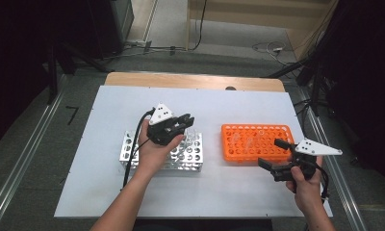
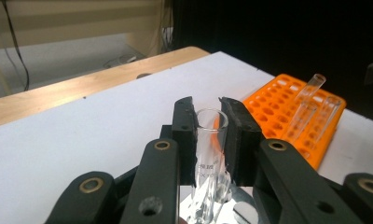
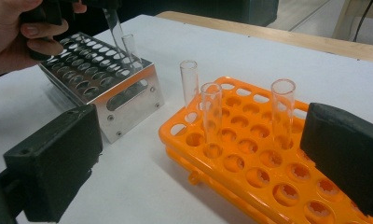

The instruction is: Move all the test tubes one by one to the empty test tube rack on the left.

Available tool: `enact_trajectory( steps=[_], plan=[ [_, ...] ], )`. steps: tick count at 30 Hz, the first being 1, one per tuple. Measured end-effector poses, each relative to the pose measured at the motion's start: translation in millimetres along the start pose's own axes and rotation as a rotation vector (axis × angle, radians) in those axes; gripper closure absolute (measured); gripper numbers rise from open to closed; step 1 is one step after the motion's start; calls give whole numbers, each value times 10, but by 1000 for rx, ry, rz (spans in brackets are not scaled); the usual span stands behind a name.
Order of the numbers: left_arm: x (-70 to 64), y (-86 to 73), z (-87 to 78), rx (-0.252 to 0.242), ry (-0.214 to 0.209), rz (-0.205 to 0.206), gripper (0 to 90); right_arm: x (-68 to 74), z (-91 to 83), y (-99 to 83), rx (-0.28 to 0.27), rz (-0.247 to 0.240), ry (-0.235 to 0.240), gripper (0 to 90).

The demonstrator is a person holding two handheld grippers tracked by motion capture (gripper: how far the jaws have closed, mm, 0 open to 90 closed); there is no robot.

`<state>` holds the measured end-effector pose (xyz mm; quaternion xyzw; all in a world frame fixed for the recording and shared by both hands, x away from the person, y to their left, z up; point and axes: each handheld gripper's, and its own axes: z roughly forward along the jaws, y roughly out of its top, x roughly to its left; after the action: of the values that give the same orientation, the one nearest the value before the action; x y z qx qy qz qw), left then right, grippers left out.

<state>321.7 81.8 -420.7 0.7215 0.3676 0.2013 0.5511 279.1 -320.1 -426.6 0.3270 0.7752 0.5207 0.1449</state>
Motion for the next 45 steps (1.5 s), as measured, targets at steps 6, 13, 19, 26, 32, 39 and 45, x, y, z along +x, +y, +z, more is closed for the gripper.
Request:
enact_trajectory(
  steps=[6, 13, 19, 26, 32, 39, 45],
  plan=[
    [-51, -43, 70, 38, 31, 17, 766, -3, 8, -11, 1, -1, -4, 0],
    [-80, -82, 96, 79, 32, 36, 765, -23, 8, -21, 0, 1, -9, 0],
    [-78, -101, 58, 113, 32, 26, 763, -46, 18, -27, 6, 5, -16, 0],
    [-72, -120, 77, 146, 24, 15, 758, -79, 34, -43, 10, 12, -32, 0],
    [-65, -121, 79, 162, 7, -12, 742, -99, 60, -44, 12, 21, -36, 0],
    [-38, -103, 32, 155, -6, -52, 661, -118, 94, -33, 11, 25, -36, 0],
    [-44, -93, -69, 124, -24, -60, 548, -154, 138, -14, 13, 32, -40, 0]
  ],
)
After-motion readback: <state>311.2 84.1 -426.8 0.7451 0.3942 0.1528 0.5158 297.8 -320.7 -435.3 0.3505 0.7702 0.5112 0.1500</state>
